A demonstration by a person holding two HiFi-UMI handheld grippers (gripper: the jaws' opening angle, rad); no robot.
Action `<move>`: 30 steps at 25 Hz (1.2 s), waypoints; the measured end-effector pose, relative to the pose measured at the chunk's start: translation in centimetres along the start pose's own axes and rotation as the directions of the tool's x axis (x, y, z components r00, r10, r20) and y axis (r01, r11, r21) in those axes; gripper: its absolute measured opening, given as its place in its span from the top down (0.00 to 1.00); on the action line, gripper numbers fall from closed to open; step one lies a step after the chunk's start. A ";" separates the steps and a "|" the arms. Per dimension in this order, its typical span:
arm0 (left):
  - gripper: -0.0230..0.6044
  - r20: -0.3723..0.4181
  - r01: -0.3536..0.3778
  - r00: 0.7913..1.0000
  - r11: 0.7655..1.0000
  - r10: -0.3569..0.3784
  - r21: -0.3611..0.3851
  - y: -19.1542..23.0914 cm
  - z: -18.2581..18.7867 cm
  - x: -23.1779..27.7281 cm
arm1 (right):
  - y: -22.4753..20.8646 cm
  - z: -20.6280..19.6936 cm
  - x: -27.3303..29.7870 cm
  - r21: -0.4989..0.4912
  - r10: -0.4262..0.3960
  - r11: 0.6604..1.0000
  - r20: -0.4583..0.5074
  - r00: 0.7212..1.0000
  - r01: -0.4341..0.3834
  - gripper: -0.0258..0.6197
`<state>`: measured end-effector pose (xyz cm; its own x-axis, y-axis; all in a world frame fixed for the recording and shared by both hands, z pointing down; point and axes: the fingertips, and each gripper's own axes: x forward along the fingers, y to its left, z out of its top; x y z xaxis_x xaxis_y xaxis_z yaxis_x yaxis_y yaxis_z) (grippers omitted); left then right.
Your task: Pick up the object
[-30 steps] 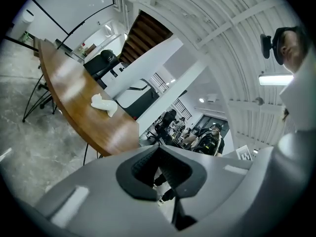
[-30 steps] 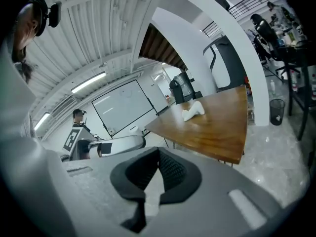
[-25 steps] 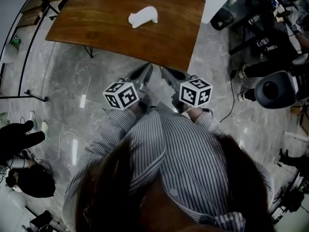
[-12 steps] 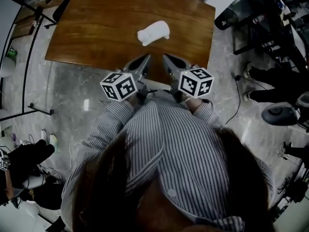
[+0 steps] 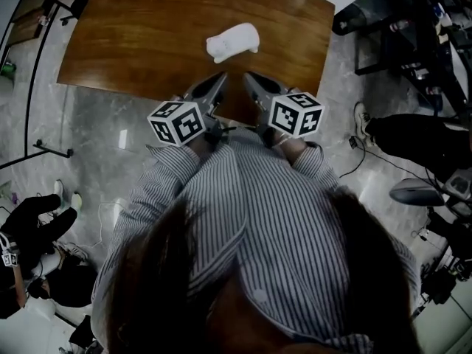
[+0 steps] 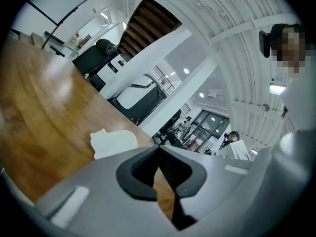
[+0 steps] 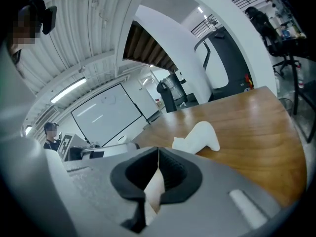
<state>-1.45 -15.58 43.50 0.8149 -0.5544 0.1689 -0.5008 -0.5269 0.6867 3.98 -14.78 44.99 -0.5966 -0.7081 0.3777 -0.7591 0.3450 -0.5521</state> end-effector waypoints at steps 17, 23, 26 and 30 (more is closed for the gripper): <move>0.95 -0.046 -0.086 0.996 0.980 0.078 -0.178 3.7 -4.6 2.4 | -6.8 -2.4 6.1 0.120 -0.143 0.979 -0.157 0.977 0.162 0.75; 0.95 -0.043 -0.101 0.995 0.974 0.094 -0.202 5.0 -5.0 4.1 | -9.3 -2.7 7.5 0.295 -0.170 0.934 -0.127 0.977 0.201 0.68; 0.95 -0.035 -0.106 0.994 0.971 0.100 -0.217 5.5 -4.9 5.0 | -10.2 -2.6 8.0 0.398 -0.177 0.895 -0.105 0.979 0.204 0.64; 0.95 -0.027 -0.107 0.994 0.965 0.104 -0.239 6.6 -4.9 5.1 | -11.6 -2.3 9.1 0.474 -0.196 0.858 -0.057 0.979 0.199 0.63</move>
<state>0.82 -18.72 52.34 0.7662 -0.5883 0.2584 -0.5009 -0.2950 0.8137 6.73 -23.84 56.51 -0.4506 -0.7254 0.5203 -0.6463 -0.1370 -0.7507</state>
